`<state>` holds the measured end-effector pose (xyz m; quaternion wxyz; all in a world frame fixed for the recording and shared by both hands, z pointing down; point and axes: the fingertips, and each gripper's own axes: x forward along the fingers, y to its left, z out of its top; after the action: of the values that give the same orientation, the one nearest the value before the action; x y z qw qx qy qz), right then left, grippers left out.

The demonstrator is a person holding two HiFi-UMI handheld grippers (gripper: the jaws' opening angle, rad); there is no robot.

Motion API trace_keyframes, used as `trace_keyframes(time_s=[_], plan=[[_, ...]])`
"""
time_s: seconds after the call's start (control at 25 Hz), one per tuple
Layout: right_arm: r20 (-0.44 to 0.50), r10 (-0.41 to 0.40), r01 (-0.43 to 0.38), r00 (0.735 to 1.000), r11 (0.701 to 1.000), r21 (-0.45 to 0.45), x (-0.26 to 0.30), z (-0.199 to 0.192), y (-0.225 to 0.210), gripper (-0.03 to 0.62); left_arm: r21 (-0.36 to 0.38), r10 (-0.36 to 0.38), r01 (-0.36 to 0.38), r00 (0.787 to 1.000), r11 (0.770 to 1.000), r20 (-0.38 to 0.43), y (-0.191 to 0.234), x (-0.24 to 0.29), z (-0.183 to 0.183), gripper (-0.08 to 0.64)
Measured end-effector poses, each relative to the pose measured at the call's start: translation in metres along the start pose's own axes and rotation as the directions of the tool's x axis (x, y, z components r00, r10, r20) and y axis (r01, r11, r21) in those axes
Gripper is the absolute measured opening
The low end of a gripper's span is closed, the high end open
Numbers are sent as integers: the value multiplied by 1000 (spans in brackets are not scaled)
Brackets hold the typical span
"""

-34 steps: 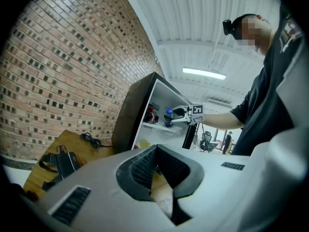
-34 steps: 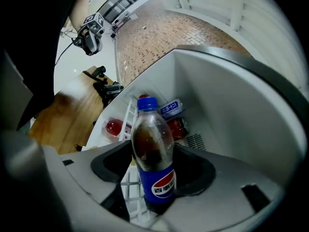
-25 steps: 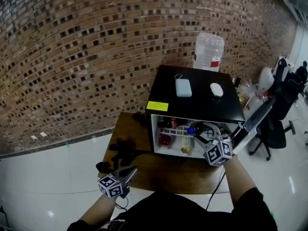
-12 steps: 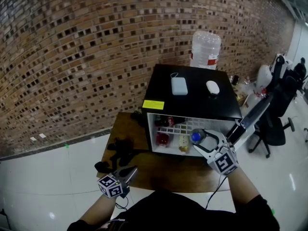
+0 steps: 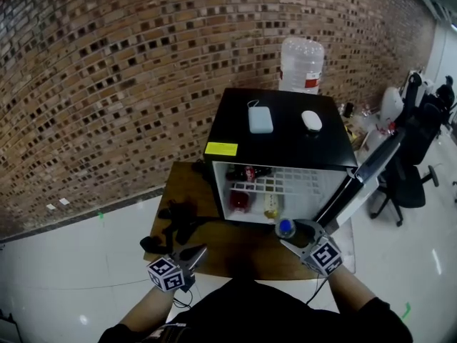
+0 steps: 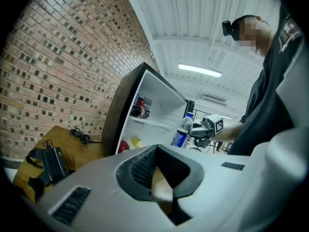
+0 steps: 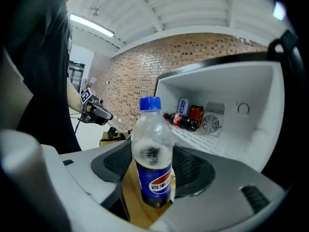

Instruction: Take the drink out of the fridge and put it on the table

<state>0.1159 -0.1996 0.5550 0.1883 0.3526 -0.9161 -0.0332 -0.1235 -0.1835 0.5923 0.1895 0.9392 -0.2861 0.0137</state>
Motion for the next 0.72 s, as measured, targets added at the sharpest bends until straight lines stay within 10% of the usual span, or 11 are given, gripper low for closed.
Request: trace_keyframes(time_s=[0.4, 0.72], plan=[[-42, 45, -29, 998, 945, 326, 21, -110, 20, 284, -8, 2, -3, 999, 1000, -48, -10, 0, -12, -14], [22, 47, -52, 999, 944, 327, 29, -130, 30, 287, 5, -2, 3, 997, 1000, -75, -20, 6, -17, -14]])
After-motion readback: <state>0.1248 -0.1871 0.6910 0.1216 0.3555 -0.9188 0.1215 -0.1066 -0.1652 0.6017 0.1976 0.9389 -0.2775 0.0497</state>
